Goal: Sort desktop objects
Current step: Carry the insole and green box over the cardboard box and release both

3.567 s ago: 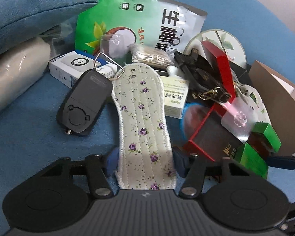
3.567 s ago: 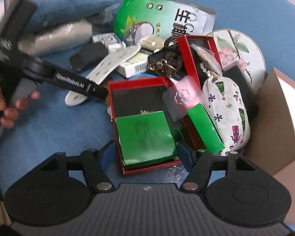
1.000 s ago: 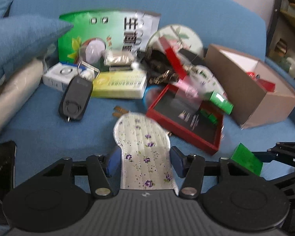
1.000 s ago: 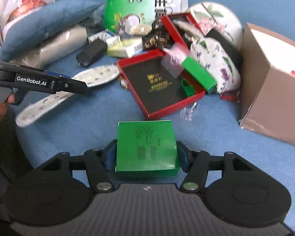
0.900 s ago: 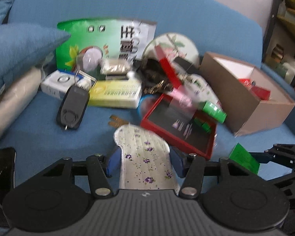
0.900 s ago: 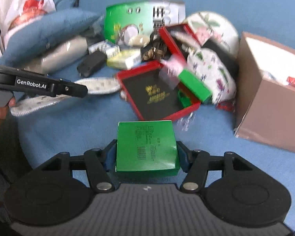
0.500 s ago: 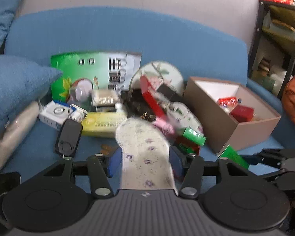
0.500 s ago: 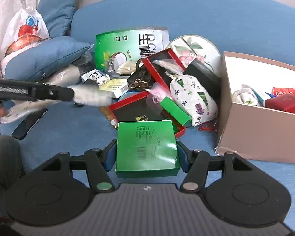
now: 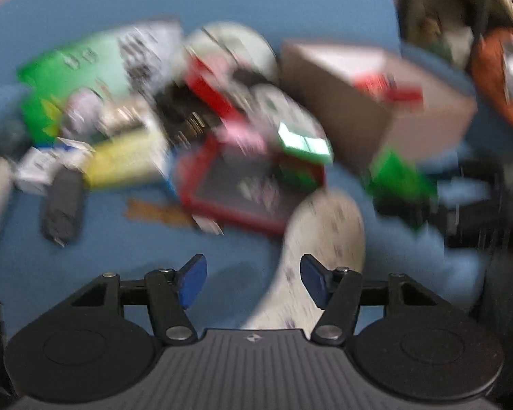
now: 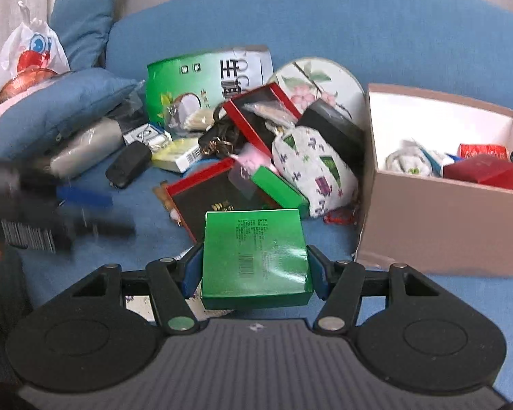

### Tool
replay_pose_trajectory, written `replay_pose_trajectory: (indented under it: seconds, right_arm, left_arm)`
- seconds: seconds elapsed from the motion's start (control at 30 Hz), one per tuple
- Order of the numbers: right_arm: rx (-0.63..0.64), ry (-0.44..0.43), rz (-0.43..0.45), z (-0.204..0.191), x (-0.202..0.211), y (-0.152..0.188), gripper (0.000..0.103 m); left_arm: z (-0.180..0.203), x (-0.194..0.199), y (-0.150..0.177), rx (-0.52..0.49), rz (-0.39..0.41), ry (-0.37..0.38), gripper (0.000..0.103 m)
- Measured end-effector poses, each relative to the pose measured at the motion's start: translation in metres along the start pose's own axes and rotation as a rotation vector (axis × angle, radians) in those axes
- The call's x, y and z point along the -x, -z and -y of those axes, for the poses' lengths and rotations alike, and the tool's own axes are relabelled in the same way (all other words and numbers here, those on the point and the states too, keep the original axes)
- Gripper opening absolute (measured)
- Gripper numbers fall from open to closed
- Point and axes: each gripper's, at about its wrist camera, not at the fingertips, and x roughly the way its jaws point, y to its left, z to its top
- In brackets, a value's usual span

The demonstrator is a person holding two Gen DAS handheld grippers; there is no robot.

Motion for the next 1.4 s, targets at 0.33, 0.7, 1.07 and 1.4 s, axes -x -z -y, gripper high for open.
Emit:
replay_pose_trajectory:
  seconds: [0.33,0.7,1.07,1.4]
  right_arm:
    - [-0.037,0.045,0.005,0.013,0.003,0.0,0.06]
    - [-0.047,0.05,0.023,0.017,0.009,0.001,0.06]
    - [-0.046,0.056,0.044,0.019,0.017,-0.002,0.061]
    - [-0.04,0.111,0.128,0.036,0.033,-0.024,0.06]
  left_arm:
    - [0.035,-0.039,0.012,-0.226,-0.032,0.025,0.085]
    - [0.028,-0.028,-0.001,-0.13,-0.01,0.11,0.014]
    - [0.029,-0.016,-0.012,-0.049,0.036,0.152,0.001]
    - [0.035,0.009,-0.075,0.004,0.204,0.19,0.001]
